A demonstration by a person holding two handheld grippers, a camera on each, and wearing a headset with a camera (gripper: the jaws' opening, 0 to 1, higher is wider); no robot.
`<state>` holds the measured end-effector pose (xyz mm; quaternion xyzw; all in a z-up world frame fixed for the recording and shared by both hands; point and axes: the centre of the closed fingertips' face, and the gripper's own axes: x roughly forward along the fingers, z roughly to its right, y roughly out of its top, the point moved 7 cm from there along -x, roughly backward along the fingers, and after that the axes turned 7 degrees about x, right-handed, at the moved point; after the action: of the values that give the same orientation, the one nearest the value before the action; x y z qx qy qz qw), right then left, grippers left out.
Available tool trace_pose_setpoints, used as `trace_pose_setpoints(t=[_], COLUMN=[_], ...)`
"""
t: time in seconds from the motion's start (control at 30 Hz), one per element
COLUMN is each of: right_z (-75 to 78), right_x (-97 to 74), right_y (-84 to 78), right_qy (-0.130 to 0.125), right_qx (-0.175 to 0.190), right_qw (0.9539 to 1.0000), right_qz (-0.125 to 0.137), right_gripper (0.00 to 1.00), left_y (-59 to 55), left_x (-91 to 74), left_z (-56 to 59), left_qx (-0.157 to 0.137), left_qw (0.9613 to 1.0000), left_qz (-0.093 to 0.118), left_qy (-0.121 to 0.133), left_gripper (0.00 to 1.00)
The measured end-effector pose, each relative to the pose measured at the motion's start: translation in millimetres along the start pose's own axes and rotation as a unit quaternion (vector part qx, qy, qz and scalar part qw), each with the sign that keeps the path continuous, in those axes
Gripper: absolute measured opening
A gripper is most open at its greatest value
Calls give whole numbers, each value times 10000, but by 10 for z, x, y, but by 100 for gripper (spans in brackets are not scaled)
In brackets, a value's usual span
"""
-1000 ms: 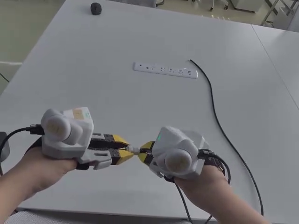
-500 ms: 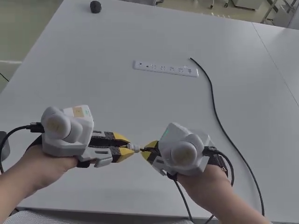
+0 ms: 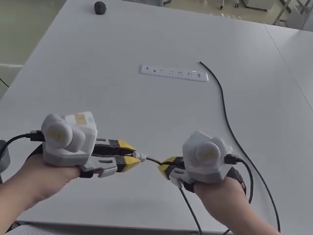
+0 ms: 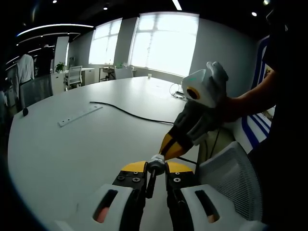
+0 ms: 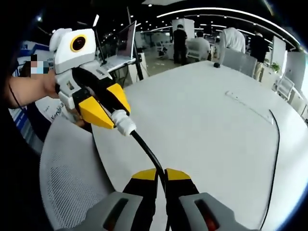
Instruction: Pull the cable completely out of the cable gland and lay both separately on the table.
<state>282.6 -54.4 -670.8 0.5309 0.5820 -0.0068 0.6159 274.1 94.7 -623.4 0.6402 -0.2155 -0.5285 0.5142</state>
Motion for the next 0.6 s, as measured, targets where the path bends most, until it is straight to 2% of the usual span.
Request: trace_pose_setpoints(t=[0.03,0.2,0.6], right_z=[15,60,38], right_x=[6,9,8], right_y=[-23,-52,-63], right_qy=[-8,-13,-15], right_qx=[92,233,-136], right_qw=[9999,9997,9999], right_qz=[-79,-91,-93], right_gripper=[0,0,2], left_y=[1,0,-1], left_x=[0,8,14], left_z=[-1,-2,-1], left_qx=[-10,11,17], left_qw=[10000,10000,10000], left_qz=[6,-16,-53], left_qy=[-2,-15,-19], left_gripper=[15,15,15])
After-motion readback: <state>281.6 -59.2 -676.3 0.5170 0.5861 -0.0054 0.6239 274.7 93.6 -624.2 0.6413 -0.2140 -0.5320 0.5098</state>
